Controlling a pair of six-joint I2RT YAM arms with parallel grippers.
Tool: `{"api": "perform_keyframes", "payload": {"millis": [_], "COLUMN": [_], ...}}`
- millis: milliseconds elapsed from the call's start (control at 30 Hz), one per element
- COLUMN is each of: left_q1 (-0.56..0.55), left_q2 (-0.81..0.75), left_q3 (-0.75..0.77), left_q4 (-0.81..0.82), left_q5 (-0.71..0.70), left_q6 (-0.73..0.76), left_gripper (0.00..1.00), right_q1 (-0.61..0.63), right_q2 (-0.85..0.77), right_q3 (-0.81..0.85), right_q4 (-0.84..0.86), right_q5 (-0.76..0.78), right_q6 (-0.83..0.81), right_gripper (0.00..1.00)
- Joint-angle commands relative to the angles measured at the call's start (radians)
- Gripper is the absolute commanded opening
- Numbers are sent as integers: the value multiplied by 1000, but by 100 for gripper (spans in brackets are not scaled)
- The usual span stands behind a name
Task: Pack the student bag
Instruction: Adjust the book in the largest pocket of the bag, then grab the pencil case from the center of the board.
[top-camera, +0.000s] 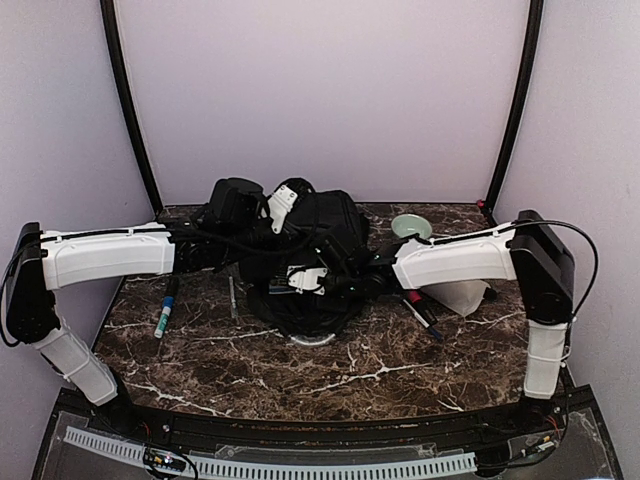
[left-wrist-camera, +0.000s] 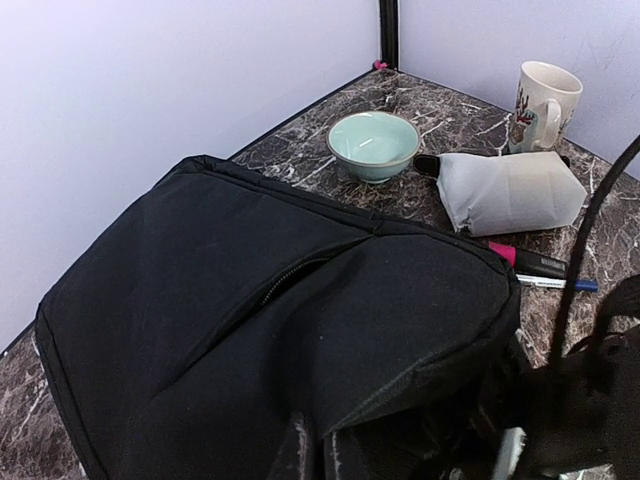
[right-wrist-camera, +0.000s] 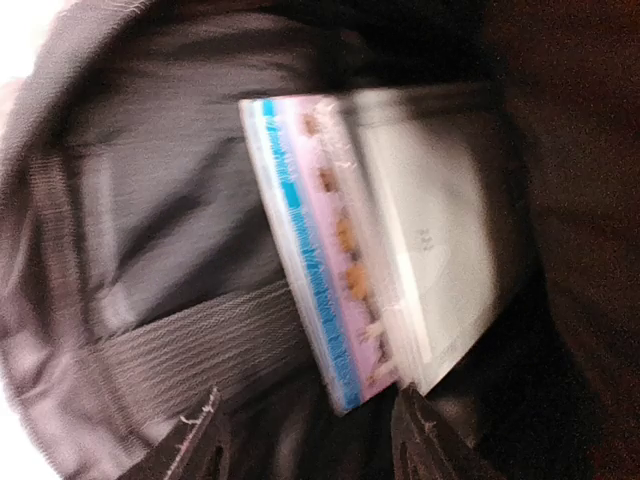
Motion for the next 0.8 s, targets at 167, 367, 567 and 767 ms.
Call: {"api": "perform_keyframes", "payload": {"millis": [167,367,567,767], "left_q1": [-8,-8,-8,-8], "left_q2": [-49,-57,-37,-22], "left_q3": [12,6,10,17], "left_q4": [59,70,63,53], "left_q5": [-37,-82,-73,-50], "left_q6": [21,63,67,58], "left_gripper": [0,0,0,0], "right_q1": [34,-41,-242,-493], "right_q2": [-203,-445,-608,-610], "right_q3": [-78,-273,-363,-321], "right_q4": [-375,-453,-508,-532], "right_q5": [-321,-278,-300,-237], "right_q6": [48,79,124,181], "right_gripper": [52,52,51,48]}}
